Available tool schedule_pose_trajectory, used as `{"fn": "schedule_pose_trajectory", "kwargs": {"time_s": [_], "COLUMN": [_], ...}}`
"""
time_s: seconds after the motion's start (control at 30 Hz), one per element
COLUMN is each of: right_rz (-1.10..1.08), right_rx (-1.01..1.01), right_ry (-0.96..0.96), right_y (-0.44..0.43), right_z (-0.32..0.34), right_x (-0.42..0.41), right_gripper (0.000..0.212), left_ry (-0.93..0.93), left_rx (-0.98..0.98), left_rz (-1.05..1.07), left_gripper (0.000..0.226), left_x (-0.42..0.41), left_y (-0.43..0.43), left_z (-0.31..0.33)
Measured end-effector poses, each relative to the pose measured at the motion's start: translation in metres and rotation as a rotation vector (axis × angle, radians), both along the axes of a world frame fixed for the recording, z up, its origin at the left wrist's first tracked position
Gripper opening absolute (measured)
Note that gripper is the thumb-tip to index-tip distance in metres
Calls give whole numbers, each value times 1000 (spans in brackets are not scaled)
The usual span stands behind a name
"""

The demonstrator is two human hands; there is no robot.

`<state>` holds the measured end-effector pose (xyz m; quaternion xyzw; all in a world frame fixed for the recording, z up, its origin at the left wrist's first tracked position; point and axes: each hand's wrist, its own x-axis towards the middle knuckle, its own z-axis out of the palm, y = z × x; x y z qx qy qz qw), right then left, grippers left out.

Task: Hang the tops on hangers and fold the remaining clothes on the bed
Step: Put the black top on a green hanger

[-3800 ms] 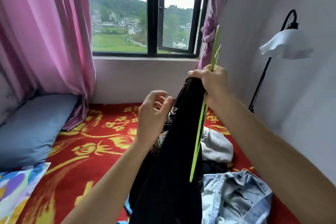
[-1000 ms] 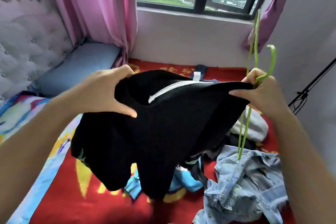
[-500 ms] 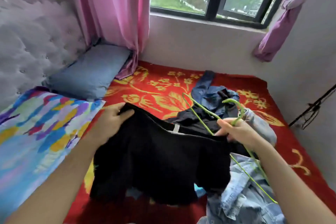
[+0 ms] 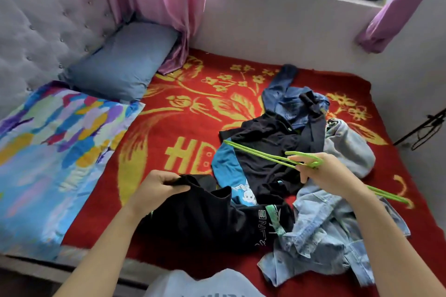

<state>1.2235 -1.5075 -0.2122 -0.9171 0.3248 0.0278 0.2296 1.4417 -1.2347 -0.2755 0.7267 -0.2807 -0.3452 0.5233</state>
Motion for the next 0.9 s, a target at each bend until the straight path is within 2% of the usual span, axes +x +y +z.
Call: {"fn": "schedule_pose_trajectory", "kwargs": {"time_s": [0.1,0.2,0.3,0.43,0.53,0.63,0.77,0.83,0.9], "right_rz": [-14,2,15,-17,9,39,64,72,78], "right_rx": [134,87,7,45,66,69,97,134,135], "right_ry": [-232,-288,-283,-356,-345,-340,-399,-438,-451], "right_y": [2,7,15,16,16,16,17,22,36], "right_z": [7,10,9,5,2,0,3,5,2], "right_x": [0,1,2,4,6,10,19,28,43], "right_gripper": [33,57,56,56,61,59,60,59,58], "left_ry": [15,15,3,-52,-165,-335,-520,-608,-651], "left_rx": [-20,-28,-32,-29,-24,-14,-39,-75,-135], "left_rz": [23,29,-12,-47,-38,-6,-93,-142,-174], "left_gripper": [48,51,45,39,37,51,35,38,31], "left_x": [-3,-7,-9,-12,-13,-14,-21,-28,-38], "left_y": [4,9,16,22,24,24,19,9,-6], "left_z": [-3,-6,-10,-16,-20,-21,-16,-10,-4]}}
